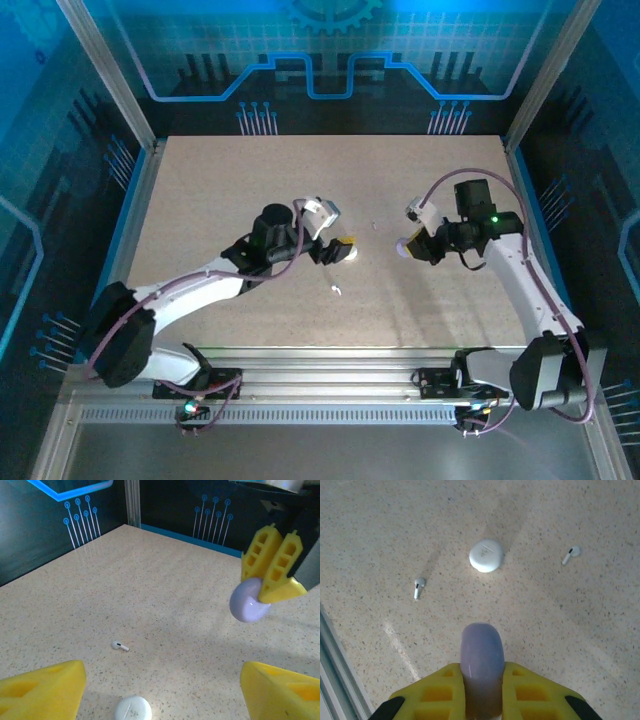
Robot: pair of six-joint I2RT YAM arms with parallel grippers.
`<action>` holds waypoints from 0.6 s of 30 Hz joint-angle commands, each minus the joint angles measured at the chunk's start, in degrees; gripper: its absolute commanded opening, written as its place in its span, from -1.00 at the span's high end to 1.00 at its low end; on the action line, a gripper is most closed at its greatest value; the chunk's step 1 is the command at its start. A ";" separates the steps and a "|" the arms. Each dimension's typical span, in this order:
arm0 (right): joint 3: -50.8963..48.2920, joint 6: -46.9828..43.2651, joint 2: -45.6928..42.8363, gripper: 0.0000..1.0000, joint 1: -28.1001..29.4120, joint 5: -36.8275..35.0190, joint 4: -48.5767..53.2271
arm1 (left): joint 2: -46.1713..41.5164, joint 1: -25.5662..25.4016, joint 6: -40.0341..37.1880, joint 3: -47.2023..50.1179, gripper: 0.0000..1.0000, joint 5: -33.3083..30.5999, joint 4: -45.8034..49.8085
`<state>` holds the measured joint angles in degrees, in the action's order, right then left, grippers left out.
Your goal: Insert the wireless bluetooth earbuds into the charging case
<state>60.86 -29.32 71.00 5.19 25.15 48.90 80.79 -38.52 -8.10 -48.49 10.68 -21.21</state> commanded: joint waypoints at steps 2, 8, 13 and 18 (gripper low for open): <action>2.31 0.48 2.04 0.69 -1.78 -2.96 4.68 | 3.75 0.12 -0.88 -5.01 -0.62 1.36 1.19; 2.47 -0.89 4.11 0.69 -4.61 -3.61 7.74 | 7.10 0.13 -0.31 -8.60 -0.62 3.29 1.32; 2.28 -2.22 6.82 0.69 -5.84 -5.70 9.51 | 8.23 0.13 -0.16 -10.18 -0.62 3.56 1.62; 2.40 -3.45 9.83 0.69 -7.87 -6.23 10.13 | 8.06 0.16 0.00 -10.13 -0.62 2.73 1.85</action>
<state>61.98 -31.31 79.75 -1.02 19.51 56.51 88.36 -38.52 -7.90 -56.99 12.49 -19.73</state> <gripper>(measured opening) 0.159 0.810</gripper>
